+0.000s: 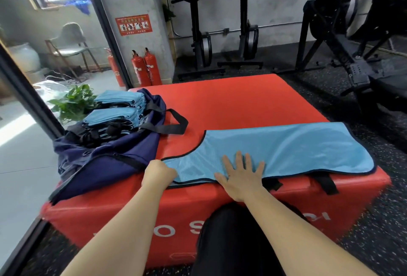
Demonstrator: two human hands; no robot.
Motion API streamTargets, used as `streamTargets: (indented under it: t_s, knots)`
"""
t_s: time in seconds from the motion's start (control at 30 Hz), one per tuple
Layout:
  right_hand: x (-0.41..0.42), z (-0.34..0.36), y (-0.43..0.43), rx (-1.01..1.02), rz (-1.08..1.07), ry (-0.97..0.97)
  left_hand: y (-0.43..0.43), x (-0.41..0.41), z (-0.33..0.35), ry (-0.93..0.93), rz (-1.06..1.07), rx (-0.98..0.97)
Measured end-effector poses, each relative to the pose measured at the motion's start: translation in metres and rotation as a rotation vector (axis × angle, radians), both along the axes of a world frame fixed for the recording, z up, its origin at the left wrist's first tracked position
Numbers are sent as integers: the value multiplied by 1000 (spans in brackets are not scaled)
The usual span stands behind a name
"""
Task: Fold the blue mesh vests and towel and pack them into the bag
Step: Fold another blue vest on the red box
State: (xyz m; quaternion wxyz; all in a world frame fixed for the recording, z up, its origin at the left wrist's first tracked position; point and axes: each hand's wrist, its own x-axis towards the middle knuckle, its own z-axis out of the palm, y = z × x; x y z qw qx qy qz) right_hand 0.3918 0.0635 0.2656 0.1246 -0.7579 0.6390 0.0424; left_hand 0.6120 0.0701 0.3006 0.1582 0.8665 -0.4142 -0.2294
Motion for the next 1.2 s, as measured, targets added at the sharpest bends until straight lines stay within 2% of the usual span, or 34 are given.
streamTargets:
  t_s: [0.1, 0.23, 0.33, 0.47, 0.6, 0.67, 0.77, 0.83, 0.9, 1.0, 1.1, 1.2]
  knots:
    - [1, 1, -1, 3, 2, 5, -4, 0, 4, 140, 65, -7]
    - [2, 0, -2, 30, -4, -4, -16, 3, 2, 371, 151, -192]
    - [5, 1, -3, 50, -15, -17, -19, 5, 5, 450, 142, -240]
    - [18, 3, 0, 55, -30, -38, -19, 25, 11, 253, 54, -365]
    - [52, 10, 7, 109, 24, -102, -17, 36, 53, 149, -57, -426]
    - [62, 22, 0, 132, 20, -257, -23, 27, 70, 83, -110, -424]
    - [53, 53, -16, 136, -158, -847, -29, -12, 79, 84, -206, -444]
    - [38, 71, -19, 240, -252, -1182, -32, -48, 70, 214, -222, -394]
    - [21, 79, -19, 362, -348, -1361, -36, -82, 54, 321, -253, -344]
    - [-3, 73, -17, 455, -450, -1400, -39, -115, 40, 543, -229, -230]
    - [-17, 56, -24, 396, -532, -1322, -36, -128, 42, 776, -221, -101]
    - [-15, 45, -31, 298, -544, -1209, -39, -118, 46, 740, -150, -140]
